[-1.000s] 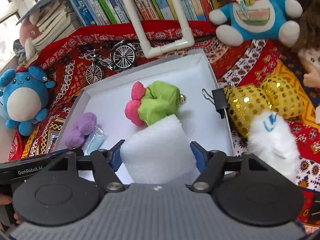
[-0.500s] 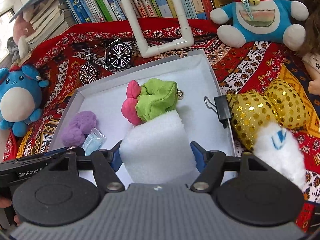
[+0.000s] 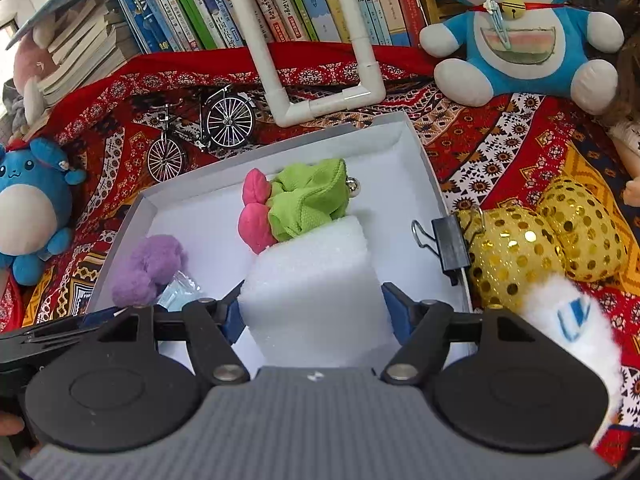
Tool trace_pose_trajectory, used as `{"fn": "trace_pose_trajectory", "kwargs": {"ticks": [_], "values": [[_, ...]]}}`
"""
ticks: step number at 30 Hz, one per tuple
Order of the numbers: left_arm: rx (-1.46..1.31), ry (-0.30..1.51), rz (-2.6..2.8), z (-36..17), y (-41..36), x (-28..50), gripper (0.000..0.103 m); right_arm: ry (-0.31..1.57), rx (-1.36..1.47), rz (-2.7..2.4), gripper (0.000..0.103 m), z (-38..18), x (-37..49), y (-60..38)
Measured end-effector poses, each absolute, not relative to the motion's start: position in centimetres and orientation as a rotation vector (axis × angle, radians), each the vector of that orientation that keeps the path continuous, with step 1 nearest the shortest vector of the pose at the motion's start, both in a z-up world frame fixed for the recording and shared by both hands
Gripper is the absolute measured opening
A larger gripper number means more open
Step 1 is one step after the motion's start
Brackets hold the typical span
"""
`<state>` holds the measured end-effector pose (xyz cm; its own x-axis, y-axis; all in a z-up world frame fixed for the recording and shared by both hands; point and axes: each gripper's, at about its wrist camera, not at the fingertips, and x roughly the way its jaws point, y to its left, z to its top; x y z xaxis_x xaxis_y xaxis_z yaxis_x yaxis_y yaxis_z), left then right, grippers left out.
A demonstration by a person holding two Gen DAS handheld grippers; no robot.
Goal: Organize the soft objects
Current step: 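Open both tools to release the box and foam block into the tray, then pull both tools back from the tray toward the green-checked cloth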
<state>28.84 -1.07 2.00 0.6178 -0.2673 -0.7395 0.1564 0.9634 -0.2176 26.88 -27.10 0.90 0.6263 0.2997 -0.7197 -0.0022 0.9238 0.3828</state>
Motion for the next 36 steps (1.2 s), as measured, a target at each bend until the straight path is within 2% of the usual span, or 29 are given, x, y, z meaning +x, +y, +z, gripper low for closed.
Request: {"fn": "trace_pose_trajectory", "kwargs": {"ticks": [4,15,24,36], "values": [[-0.133,0.861,-0.257,2.4,-1.0,28.2,0.054,0.878,0.395,0.199,0.081,1.1,26.4,-27.5],[-0.133,0.776,-0.267,5.8,-0.2,24.8,0.072,0.806,0.369,0.248,0.084,4.4,23.7,-27.2],[-0.161,0.684,-0.314,9.5,0.5,20.3,0.079,0.699,0.334,0.287,0.089,8.0,19.7,-27.5],[-0.129,0.584,-0.400,12.8,-0.4,13.9,0.081,0.566,0.318,0.316,0.094,11.2,14.4,-29.0]]}}
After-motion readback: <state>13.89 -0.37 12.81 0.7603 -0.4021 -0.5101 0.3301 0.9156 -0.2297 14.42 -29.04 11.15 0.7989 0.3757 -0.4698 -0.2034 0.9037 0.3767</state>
